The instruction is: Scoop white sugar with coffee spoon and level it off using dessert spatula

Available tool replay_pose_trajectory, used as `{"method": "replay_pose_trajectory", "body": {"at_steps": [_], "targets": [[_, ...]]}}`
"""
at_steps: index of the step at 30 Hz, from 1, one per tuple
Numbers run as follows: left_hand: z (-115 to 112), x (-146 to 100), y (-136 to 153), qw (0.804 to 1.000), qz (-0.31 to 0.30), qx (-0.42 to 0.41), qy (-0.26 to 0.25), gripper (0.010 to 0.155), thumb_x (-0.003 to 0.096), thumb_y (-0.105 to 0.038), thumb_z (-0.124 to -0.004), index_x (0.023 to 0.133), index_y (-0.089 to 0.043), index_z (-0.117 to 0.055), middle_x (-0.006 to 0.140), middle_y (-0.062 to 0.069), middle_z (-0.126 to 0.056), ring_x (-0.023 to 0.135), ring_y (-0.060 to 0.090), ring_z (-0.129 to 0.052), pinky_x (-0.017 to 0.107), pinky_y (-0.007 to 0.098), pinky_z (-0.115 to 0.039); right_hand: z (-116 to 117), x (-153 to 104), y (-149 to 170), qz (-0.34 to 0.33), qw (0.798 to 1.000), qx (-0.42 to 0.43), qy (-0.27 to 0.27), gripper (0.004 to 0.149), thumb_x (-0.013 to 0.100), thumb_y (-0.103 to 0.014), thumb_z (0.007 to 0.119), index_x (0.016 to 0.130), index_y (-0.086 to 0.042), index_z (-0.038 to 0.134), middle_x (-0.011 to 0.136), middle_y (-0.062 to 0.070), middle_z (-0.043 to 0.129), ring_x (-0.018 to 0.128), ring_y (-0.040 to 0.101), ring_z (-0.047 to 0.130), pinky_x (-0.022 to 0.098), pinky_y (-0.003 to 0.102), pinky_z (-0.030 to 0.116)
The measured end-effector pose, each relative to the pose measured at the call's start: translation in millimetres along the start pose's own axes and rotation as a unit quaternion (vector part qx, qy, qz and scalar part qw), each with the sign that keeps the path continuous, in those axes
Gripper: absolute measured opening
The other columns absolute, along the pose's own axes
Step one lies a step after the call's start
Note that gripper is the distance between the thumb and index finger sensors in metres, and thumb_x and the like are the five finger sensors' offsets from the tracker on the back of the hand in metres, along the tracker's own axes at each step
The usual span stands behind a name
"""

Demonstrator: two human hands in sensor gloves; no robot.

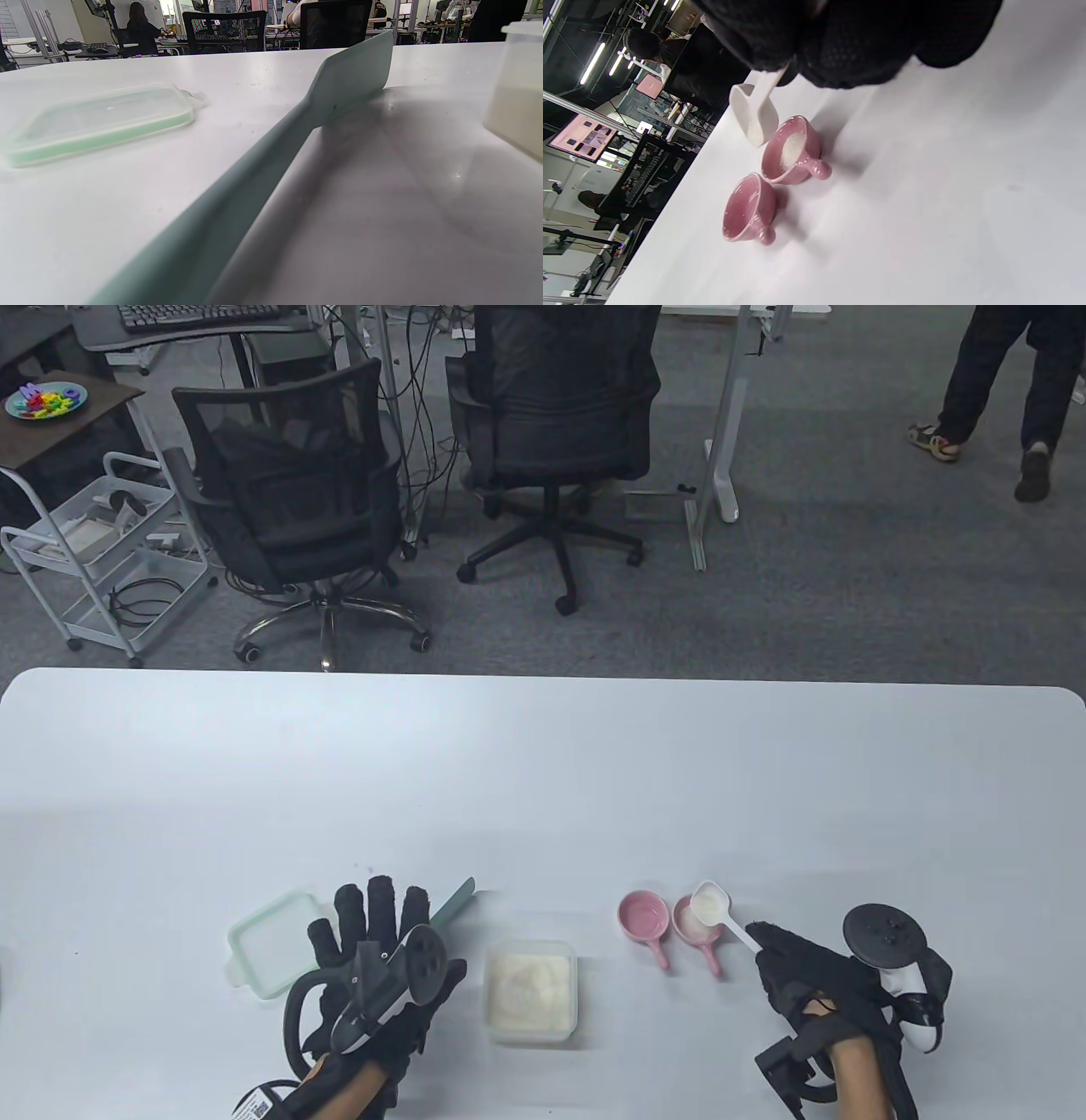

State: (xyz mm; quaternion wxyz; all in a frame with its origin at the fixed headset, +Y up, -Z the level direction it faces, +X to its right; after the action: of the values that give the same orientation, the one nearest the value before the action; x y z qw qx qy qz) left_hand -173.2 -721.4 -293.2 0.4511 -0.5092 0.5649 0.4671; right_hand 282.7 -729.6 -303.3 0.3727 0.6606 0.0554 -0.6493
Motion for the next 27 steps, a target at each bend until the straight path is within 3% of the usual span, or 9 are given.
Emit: {"method": "replay_pose_trajectory", "body": {"at_steps": [1,2,4,16,18,21,23,24,27], "targets": [[-0.2,0.1,0.0,1.000,0.000,0.000,0.000,0.093,0.0424,-0.077,-0.056,0.113,-0.037,-0.012,0.122,0.006,-0.001,0.115,0.047,-0.009,0.078,0.072,-0.025,0.2,-0.3,-0.6,0.001,1.000,-0.004,0.003,0.049,0.056,-0.023,0.078,0.104,-0.018,0.071,0.075,0.018,0.086,0.048,0.029,0.088,0.061,0.060,0.067],[-0.2,0.1,-0.1,1.000,0.000,0.001,0.001,0.092,0.0437,-0.077,-0.055,0.113,-0.036,-0.011,0.121,0.006,-0.001,0.115,0.046,-0.008,0.079,0.070,-0.024,0.2,-0.6,-1.2,0.004,1.000,-0.013,0.007,0.049,0.056,-0.022,0.078,0.104,-0.019,0.071,0.076,0.018,0.085,0.049,0.029,0.088,0.062,0.060,0.066],[-0.3,0.2,-0.3,1.000,0.000,0.001,0.002,0.093,0.0408,-0.079,-0.055,0.112,-0.039,-0.012,0.122,0.006,-0.001,0.114,0.050,-0.009,0.076,0.074,-0.025,0.6,-0.6,-1.7,0.007,1.000,-0.023,0.010,0.048,0.055,-0.022,0.080,0.103,-0.020,0.072,0.078,0.019,0.084,0.050,0.030,0.087,0.062,0.061,0.065],[-1.3,1.3,-0.4,1.000,-0.001,0.001,0.005,0.092,0.0436,-0.077,-0.055,0.113,-0.036,-0.010,0.121,0.006,0.000,0.115,0.047,-0.007,0.079,0.070,-0.024,0.2,-3.7,-5.3,-0.011,1.000,-0.013,0.005,0.048,0.054,-0.020,0.083,0.101,-0.022,0.074,0.081,0.020,0.081,0.053,0.032,0.084,0.064,0.062,0.062],[-1.5,1.3,-0.3,1.000,-0.001,0.001,0.006,0.093,0.0425,-0.077,-0.056,0.113,-0.037,-0.011,0.121,0.006,0.000,0.114,0.048,-0.008,0.078,0.072,-0.024,-0.5,-5.4,-5.8,-0.018,1.000,0.005,0.017,0.053,0.057,-0.021,0.075,0.108,-0.015,0.063,0.080,0.019,0.080,0.053,0.030,0.084,0.064,0.061,0.063],[-1.0,1.3,0.0,1.000,-0.007,-0.005,0.009,0.093,0.0424,-0.077,-0.056,0.113,-0.037,-0.010,0.121,0.006,0.000,0.115,0.048,-0.008,0.078,0.072,-0.024,-3.8,-7.8,-6.0,-0.020,0.999,0.014,0.041,0.055,0.058,-0.020,0.068,0.109,-0.004,0.057,0.077,0.016,0.082,0.051,0.028,0.085,0.062,0.060,0.066],[2.6,0.1,0.5,0.999,-0.024,-0.028,-0.004,0.091,0.0451,-0.076,-0.055,0.112,-0.035,-0.010,0.121,0.004,-0.002,0.115,0.043,-0.008,0.080,0.068,-0.023,-4.2,-8.7,-6.3,-0.023,0.998,0.030,0.041,0.055,0.058,-0.020,0.067,0.109,-0.001,0.056,0.077,0.016,0.083,0.050,0.027,0.085,0.062,0.059,0.066],[4.2,-0.5,0.3,0.999,-0.035,-0.038,-0.010,0.092,0.0418,-0.078,-0.056,0.113,-0.038,-0.012,0.123,0.003,-0.003,0.115,0.047,-0.009,0.077,0.072,-0.024,-3.9,-9.0,-7.1,-0.027,0.998,0.035,0.041,0.055,0.058,-0.020,0.067,0.108,-0.001,0.057,0.077,0.016,0.083,0.050,0.027,0.086,0.062,0.059,0.067],[5.1,-1.5,-5.3,0.989,-0.120,-0.083,-0.022,0.092,0.0414,-0.077,-0.057,0.113,-0.038,-0.013,0.124,-0.002,-0.006,0.117,0.044,-0.011,0.079,0.071,-0.024,0.0,-12.6,-15.6,-0.059,0.997,0.037,0.034,0.053,0.058,-0.020,0.070,0.108,-0.005,0.060,0.076,0.016,0.083,0.049,0.028,0.086,0.061,0.059,0.067]]}}
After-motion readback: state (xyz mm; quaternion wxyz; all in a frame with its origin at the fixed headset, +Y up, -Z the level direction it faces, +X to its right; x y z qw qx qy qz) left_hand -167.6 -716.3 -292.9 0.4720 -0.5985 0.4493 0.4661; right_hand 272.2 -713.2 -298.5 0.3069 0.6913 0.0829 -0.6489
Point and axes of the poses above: the tracker on the back of each hand, its own y axis roughly to the little-finger side, its own x axis roughly from the wrist to the fingertips, z = x × y, the point moved 1 cm from there along x, roughly from the wrist to the fingertips
